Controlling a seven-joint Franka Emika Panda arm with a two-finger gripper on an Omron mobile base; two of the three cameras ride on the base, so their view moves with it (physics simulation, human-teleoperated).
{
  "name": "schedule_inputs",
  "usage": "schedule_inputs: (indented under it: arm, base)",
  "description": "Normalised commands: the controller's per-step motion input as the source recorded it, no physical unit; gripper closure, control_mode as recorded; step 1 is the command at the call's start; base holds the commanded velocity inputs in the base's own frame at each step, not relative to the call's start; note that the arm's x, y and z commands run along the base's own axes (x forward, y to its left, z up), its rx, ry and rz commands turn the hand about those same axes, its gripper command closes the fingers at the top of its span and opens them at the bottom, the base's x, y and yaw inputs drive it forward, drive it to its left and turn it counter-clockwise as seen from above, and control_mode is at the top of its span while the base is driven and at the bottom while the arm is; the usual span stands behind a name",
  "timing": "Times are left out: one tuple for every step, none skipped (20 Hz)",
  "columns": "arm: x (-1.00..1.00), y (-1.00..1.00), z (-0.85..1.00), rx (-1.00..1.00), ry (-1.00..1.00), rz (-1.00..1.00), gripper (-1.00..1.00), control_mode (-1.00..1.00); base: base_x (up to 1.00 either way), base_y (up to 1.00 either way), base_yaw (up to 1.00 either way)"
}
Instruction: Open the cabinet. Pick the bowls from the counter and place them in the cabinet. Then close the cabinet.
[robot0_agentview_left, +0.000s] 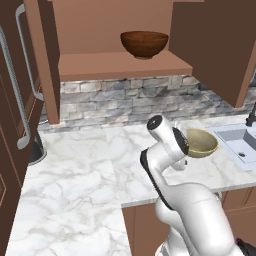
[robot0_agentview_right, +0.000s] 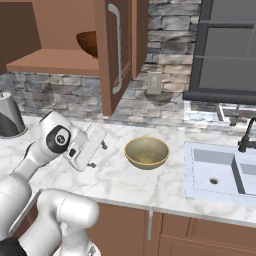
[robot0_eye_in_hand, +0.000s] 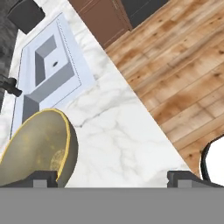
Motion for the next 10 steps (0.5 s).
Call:
schedule_inputs:
  arm:
    - [0.15,-0.19,0.0,0.0,0.0,0.03,-1.0,-1.0]
    - [0.2,-0.16,0.0,0.0,0.0,0.03,-1.0,-1.0]
    - [0.26,-0.1,0.0,0.0,0.0,0.07,-1.0,-1.0]
    - [0.31,-0.07,0.0,0.0,0.0,0.09,-1.0,-1.0]
    - [0.24,-0.04,0.0,0.0,0.0,0.08,-1.0,-1.0]
    - [0.32,-0.14,0.0,0.0,0.0,0.1,-1.0,-1.0]
    - [0.26,-0.09,0.0,0.0,0.0,0.1,-1.0,-1.0]
    - [0.24,-0.17,0.0,0.0,0.0,0.12,-1.0,-1.0]
    - [0.21,-0.17,0.0,0.01,0.0,0.13,-1.0,-1.0]
    - [0.24,-0.13,0.0,0.02,0.0,0.13,-1.0,-1.0]
  base:
    - [0.0,0.0,0.0]
    - [0.0,0.0,0.0]
    - [0.0,0.0,0.0]
    - [0.0,0.0,0.0]
    - [0.0,0.0,0.0]
    - [0.0,0.0,0.0]
    - [0.0,0.0,0.0]
    - [0.0,0.0,0.0]
    - [0.0,0.0,0.0]
    - [0.0,0.0,0.0]
